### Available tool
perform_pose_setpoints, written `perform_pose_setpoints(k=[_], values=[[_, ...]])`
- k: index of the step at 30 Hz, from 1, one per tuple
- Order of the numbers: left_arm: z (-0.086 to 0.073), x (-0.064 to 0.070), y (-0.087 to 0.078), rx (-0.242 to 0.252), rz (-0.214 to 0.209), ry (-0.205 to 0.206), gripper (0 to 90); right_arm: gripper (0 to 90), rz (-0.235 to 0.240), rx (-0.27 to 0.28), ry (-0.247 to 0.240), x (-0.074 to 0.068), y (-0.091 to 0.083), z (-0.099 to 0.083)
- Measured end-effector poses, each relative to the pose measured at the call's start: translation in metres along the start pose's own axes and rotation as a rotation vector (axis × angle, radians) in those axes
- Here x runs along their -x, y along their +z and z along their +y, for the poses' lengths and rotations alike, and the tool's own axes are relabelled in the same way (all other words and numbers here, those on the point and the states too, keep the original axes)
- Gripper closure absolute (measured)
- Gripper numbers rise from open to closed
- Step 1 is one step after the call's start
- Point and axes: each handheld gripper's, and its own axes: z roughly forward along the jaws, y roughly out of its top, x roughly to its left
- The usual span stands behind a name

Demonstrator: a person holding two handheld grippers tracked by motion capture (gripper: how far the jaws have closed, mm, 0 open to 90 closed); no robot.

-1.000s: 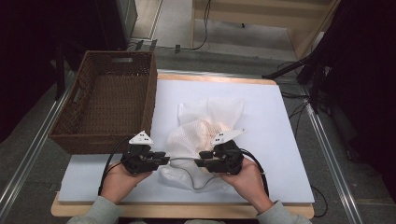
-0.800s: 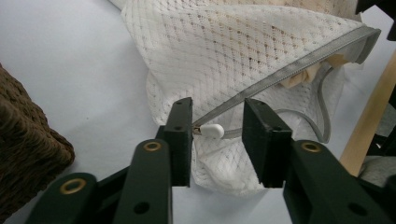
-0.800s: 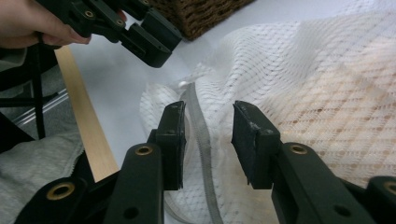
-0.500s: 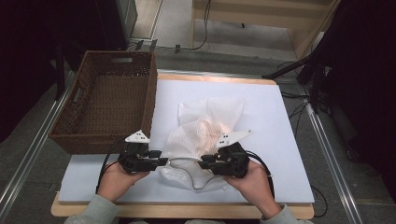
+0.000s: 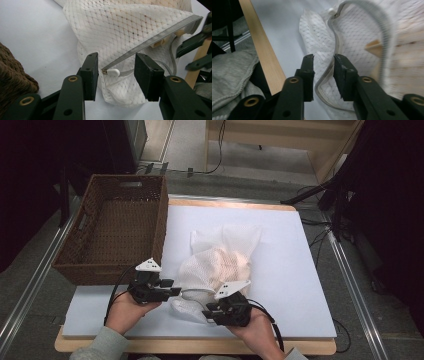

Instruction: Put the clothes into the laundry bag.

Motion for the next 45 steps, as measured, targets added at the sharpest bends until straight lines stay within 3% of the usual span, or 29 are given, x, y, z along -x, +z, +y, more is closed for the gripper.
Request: perform_pose_setpoints(k=[4, 8, 10, 12, 14, 20, 27, 36, 42, 45], values=[[0.001, 0.0, 0.0, 0.001, 0.0, 0.0, 55.0, 67.1, -0.008, -0.014, -0.002, -0.003, 0.011, -0.006], [0.001, 0.0, 0.0, -0.002, -0.003, 0.002, 55.0, 67.2, -0.045, -0.044, 0.008, 0.002, 0.021, -0.01], [0.0, 0.0, 0.0, 0.0, -0.002, 0.002, 55.0, 70.4, -0.058, -0.059, 0.008, 0.005, 0.025, -0.011], [0.0, 0.0, 0.0, 0.0, 0.002, 0.001, 55.0, 80.3, -0.06, -0.078, 0.023, 0.008, 0.028, -0.011], [0.0, -0.001, 0.0, -0.002, 0.002, 0.001, 55.0, 88.5, -0.056, -0.088, 0.047, 0.01, 0.025, -0.008], [0.0, 0.0, 0.001, -0.005, 0.004, 0.004, 54.9, 89.9, -0.055, -0.074, 0.061, 0.014, 0.017, -0.001], [-0.001, -0.002, 0.0, 0.003, 0.009, -0.007, 54.8, 90.0, -0.055, 0.006, 0.025, 0.013, -0.005, 0.022], [-0.001, -0.004, -0.001, -0.005, 0.014, -0.009, 54.4, 89.9, -0.074, 0.062, -0.013, 0.013, -0.022, 0.046], [-0.002, -0.005, -0.002, -0.006, 0.014, -0.014, 53.8, 88.3, -0.025, 0.034, 0.018, 0.02, -0.017, 0.039], [-0.003, -0.006, -0.004, -0.005, 0.014, -0.014, 53.2, 80.7, 0.011, 0.033, 0.011, 0.017, -0.016, 0.039]])
